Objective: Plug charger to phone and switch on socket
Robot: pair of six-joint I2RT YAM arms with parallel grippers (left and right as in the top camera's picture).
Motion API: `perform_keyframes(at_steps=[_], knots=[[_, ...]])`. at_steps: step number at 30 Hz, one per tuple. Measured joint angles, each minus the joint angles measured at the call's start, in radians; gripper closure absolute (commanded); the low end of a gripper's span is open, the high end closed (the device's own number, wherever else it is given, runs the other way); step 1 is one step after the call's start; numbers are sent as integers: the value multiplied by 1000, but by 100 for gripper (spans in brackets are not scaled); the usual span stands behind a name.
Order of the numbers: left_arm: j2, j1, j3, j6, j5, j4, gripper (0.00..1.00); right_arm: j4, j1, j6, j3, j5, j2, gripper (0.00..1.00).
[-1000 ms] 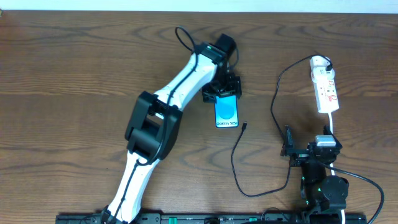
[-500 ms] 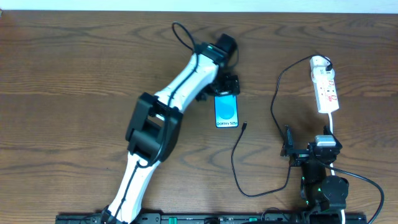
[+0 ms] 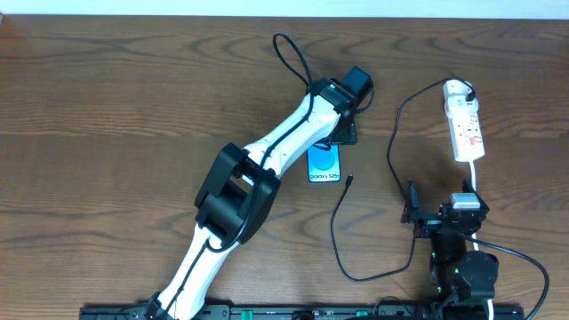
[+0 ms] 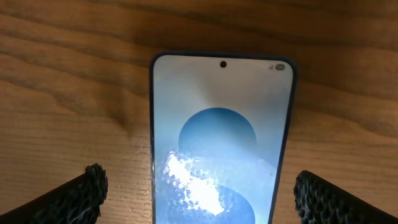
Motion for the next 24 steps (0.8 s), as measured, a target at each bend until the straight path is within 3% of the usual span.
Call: perform_keyframes(at_steps=[10, 24], knots=[[0, 1, -34, -60, 11, 32, 2, 0, 0, 0, 0, 0, 0, 1], [0, 1, -34, -24, 65, 47, 2, 0, 0, 0, 0, 0, 0, 1]])
